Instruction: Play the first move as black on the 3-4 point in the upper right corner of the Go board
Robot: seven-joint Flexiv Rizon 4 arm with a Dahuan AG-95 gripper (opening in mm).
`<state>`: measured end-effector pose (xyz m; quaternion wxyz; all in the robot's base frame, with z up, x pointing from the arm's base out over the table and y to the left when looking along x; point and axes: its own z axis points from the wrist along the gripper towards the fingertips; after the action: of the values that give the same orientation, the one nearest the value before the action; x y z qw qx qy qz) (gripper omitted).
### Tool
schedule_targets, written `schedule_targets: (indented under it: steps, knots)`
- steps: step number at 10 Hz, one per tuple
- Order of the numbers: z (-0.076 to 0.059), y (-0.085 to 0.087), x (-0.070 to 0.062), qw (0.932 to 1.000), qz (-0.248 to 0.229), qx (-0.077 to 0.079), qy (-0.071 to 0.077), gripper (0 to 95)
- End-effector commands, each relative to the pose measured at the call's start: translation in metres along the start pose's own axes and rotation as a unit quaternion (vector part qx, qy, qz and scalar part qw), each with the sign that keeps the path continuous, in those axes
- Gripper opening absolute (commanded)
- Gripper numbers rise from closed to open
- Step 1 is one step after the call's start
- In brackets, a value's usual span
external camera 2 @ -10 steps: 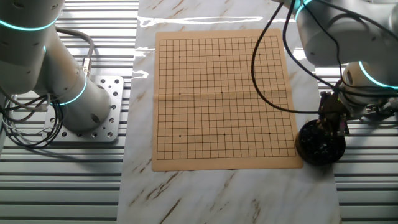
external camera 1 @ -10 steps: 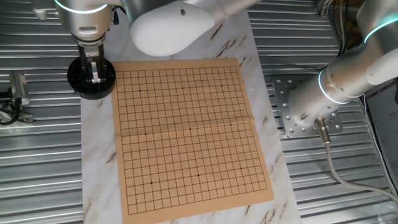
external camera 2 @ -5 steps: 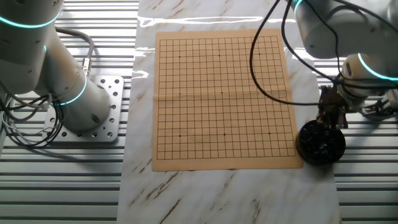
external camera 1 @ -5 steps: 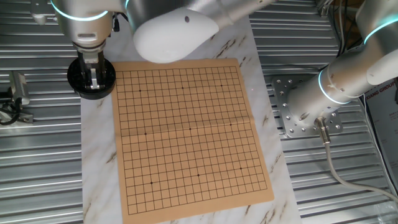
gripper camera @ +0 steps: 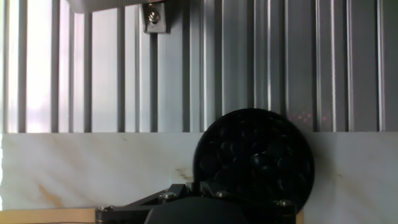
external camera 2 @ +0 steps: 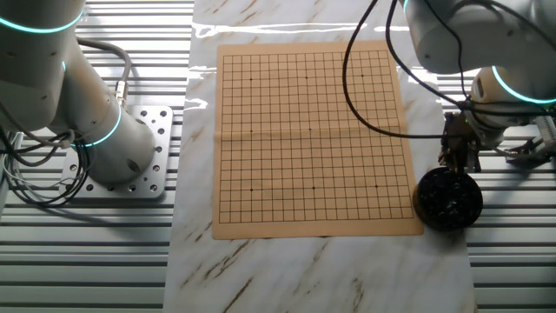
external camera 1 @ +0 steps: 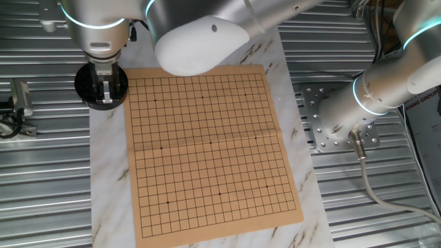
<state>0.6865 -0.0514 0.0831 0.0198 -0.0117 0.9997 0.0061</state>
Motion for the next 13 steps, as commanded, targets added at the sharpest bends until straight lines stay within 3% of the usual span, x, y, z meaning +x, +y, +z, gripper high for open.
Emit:
schedule_targets:
  steps: [1,13]
  knots:
    - [0.0023,0.0004,-0.0023,1.0000,-0.004,0.000,0.000,0.0]
    - [0.0020,0.0002,-0.0021,0.9998,-0.019,0.003,0.006,0.0]
